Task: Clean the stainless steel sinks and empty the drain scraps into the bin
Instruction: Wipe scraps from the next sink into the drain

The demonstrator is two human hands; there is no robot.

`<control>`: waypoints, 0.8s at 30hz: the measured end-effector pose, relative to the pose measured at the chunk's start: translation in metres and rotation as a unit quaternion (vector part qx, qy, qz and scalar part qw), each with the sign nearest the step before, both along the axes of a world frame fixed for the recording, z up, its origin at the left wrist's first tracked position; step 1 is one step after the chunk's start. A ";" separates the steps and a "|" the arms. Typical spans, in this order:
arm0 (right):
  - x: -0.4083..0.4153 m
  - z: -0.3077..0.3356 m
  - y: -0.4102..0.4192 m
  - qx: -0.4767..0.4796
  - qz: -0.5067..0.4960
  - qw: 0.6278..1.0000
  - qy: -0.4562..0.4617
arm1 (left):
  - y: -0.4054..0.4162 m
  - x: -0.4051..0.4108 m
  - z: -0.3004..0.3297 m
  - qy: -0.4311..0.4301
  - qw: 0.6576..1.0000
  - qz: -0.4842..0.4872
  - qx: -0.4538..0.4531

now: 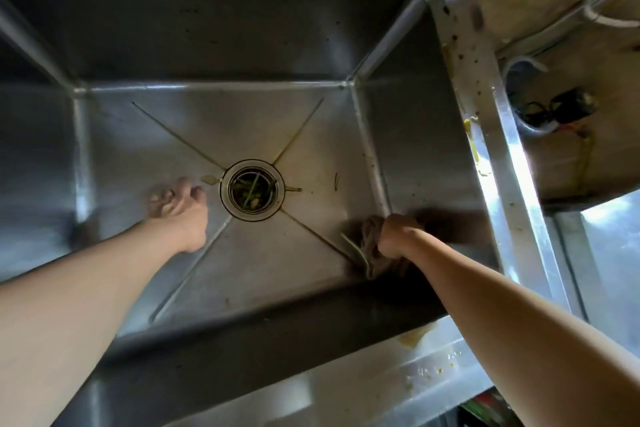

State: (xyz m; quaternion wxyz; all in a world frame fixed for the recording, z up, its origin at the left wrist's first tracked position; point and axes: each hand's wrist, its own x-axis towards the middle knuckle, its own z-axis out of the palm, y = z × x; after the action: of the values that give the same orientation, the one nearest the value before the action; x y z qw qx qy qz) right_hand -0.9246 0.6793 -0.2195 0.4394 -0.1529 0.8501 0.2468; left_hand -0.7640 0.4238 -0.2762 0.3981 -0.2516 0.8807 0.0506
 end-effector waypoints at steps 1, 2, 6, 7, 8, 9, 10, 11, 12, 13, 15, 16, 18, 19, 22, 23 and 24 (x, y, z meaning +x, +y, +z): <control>0.000 -0.007 0.003 0.013 0.000 1.000 -0.026 | 0.001 0.000 -0.002 -0.002 1.000 -0.002 -0.007; 0.001 -0.015 0.005 0.025 -0.014 0.998 -0.052 | 0.003 0.000 -0.005 -0.004 1.000 -0.006 -0.012; 0.006 -0.038 -0.001 0.052 -0.063 0.992 -0.095 | 0.005 0.000 -0.010 -0.004 1.000 -0.019 -0.016; 0.007 -0.043 -0.006 0.047 -0.097 0.989 -0.099 | 0.004 0.000 -0.011 0.001 1.000 -0.025 -0.018; 0.009 -0.048 -0.011 0.027 -0.122 0.988 -0.092 | 0.003 0.001 -0.011 0.007 0.999 -0.033 -0.021; 0.010 -0.053 -0.017 0.008 -0.145 0.987 -0.075 | 0.001 0.002 -0.012 0.013 0.999 -0.041 -0.022; 0.012 -0.055 -0.025 -0.005 -0.168 0.984 -0.056 | 0.001 0.003 -0.012 0.016 0.998 -0.048 -0.022; 0.013 -0.060 -0.031 -0.016 -0.186 0.982 -0.034 | 0.002 0.004 -0.012 0.020 0.998 -0.052 -0.023; 0.014 -0.062 -0.038 -0.025 -0.198 0.980 -0.016 | 0.002 0.005 -0.011 0.020 0.998 -0.054 -0.024; 0.015 -0.061 -0.047 -0.034 -0.209 0.977 -0.001 | 0.002 0.005 -0.011 0.020 0.998 -0.054 -0.024; 0.016 -0.062 -0.064 -0.056 -0.263 0.963 0.029 | 0.005 0.005 -0.010 0.018 0.998 -0.051 -0.020; 0.017 -0.064 -0.075 -0.068 -0.289 0.954 0.041 | 0.005 0.005 -0.010 0.016 0.998 -0.049 -0.020; 0.019 -0.066 -0.095 -0.099 -0.330 0.936 0.068 | 0.007 0.003 -0.010 0.016 0.999 -0.046 -0.015; 0.022 -0.069 -0.106 -0.124 -0.344 0.928 0.068 | 0.006 0.003 -0.010 0.017 0.999 -0.044 -0.013; 0.035 -0.070 -0.136 -0.220 -0.359 0.907 0.028 | 0.004 0.004 -0.012 0.021 0.999 -0.038 -0.010; 0.038 -0.068 -0.143 -0.245 -0.361 0.900 0.014 | 0.002 0.005 -0.012 0.023 0.999 -0.036 -0.008; 0.042 -0.067 -0.147 -0.266 -0.360 0.894 0.006 | 0.001 0.005 -0.012 0.023 0.999 -0.033 -0.004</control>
State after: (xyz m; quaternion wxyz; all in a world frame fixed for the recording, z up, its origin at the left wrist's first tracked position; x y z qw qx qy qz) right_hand -0.8830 0.5325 -0.2866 0.4360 0.0541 0.8834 -0.1632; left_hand -0.7588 0.4244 -0.2882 0.3778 -0.2230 0.8977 0.0400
